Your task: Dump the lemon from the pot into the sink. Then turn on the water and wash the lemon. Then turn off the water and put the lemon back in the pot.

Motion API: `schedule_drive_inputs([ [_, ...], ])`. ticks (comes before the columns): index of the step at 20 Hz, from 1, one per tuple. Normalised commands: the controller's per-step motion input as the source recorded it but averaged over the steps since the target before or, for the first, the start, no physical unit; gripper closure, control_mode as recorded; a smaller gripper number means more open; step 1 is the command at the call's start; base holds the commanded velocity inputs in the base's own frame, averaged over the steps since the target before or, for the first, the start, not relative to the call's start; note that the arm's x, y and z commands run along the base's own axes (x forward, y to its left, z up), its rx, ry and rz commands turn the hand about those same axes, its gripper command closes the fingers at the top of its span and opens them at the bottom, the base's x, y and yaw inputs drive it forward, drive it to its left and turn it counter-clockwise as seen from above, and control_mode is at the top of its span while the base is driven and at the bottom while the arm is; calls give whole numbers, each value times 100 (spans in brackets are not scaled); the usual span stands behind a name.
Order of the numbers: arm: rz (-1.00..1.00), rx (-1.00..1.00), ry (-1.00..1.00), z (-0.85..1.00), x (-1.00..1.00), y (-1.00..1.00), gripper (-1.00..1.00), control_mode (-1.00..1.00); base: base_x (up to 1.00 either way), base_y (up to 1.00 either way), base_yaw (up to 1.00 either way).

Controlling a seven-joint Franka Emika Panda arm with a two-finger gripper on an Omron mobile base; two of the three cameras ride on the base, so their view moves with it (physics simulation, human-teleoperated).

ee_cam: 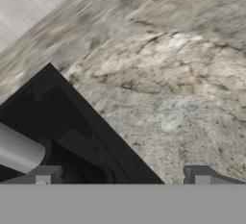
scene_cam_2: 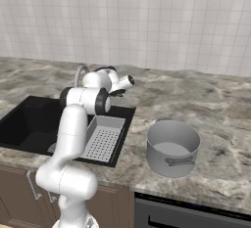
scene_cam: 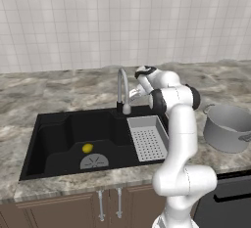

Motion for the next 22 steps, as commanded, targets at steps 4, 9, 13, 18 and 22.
schedule_drive_inputs([
  [4, 0, 0, 0, -33, 0, 15, 100, -100, 0, 0, 0],
  [9, 0, 0, 0, -34, 4, 8, 100, -100, 0, 0, 0],
  [13, -3, 0, 0, -35, 16, -13, 100, -100, 0, 0, 0],
  [18, -4, 0, 0, -35, 5, -42, 100, -100, 0, 0, 0],
  [22, -7, 0, 0, -39, 0, -56, 100, -100, 0, 0, 0],
])
